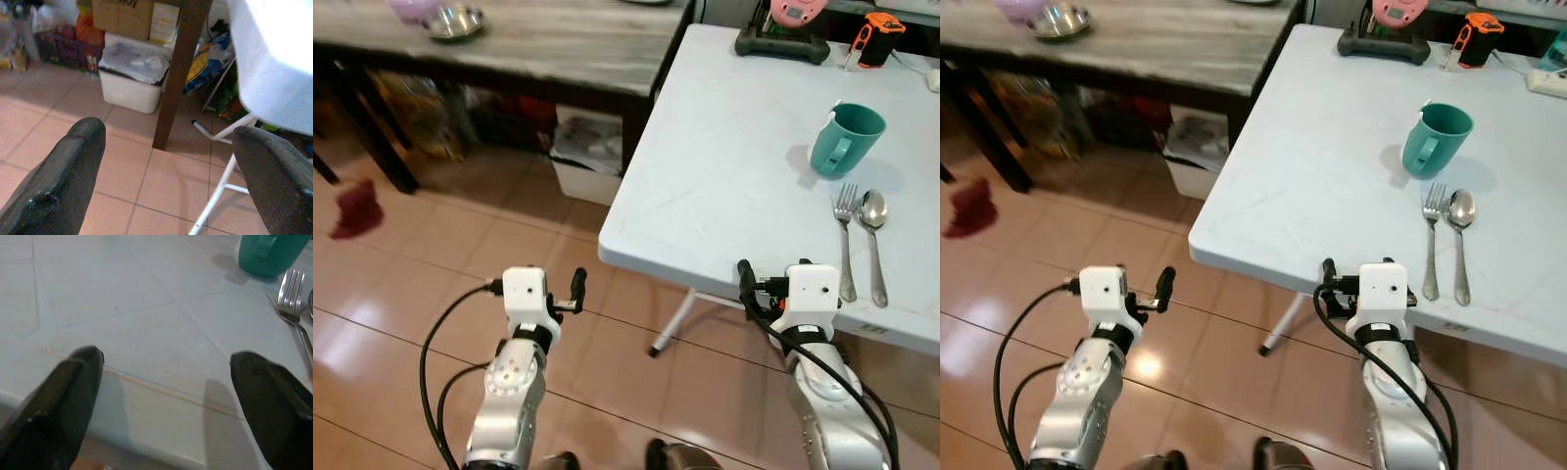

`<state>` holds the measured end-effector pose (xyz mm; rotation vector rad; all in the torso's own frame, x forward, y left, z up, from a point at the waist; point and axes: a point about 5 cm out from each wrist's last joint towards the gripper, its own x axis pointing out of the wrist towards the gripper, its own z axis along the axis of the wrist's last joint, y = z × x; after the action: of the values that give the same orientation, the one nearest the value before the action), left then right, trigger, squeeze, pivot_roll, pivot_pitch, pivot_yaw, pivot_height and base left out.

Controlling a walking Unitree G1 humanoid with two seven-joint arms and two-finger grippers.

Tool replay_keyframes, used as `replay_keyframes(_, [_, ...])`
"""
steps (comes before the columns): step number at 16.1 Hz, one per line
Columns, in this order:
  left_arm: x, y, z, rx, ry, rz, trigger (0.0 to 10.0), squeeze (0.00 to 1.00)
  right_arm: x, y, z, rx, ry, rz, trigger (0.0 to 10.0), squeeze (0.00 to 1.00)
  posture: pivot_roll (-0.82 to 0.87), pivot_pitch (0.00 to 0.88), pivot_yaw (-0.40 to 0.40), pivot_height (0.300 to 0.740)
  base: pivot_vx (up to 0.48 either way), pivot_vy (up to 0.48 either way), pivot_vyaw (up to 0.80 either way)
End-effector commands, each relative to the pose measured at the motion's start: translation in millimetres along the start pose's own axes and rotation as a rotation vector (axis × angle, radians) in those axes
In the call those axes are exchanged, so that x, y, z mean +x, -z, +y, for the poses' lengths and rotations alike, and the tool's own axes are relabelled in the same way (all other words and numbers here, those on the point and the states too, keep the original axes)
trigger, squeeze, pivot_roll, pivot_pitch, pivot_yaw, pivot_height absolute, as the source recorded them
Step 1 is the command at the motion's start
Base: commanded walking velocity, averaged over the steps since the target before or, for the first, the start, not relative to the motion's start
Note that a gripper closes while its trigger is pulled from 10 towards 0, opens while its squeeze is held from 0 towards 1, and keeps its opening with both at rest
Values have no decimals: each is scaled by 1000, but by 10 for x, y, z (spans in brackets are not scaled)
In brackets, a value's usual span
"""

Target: Setting the table

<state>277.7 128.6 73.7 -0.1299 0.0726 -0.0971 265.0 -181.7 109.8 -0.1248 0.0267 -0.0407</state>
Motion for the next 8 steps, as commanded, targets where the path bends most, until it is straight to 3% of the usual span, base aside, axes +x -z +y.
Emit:
replay_keyframes(1, [-22,-13,13,-16,-24,-17,10000,0,-2,-28,-50,-25,2,7,10000,0,-221,193,-83,740,0,0,0])
replay_keyframes(4, [-15,3,-40,-36,-33,-37,10000,0,67,-157,-139,-87,22,-17,10000,0,-246,170,-152,740,0,0,0])
replay_keyframes(8, [110,-357,-183,-21,5,-187,10000,0,167,-422,-205,-148,67,-137,10000,0,-251,128,-133,740,0,0,0])
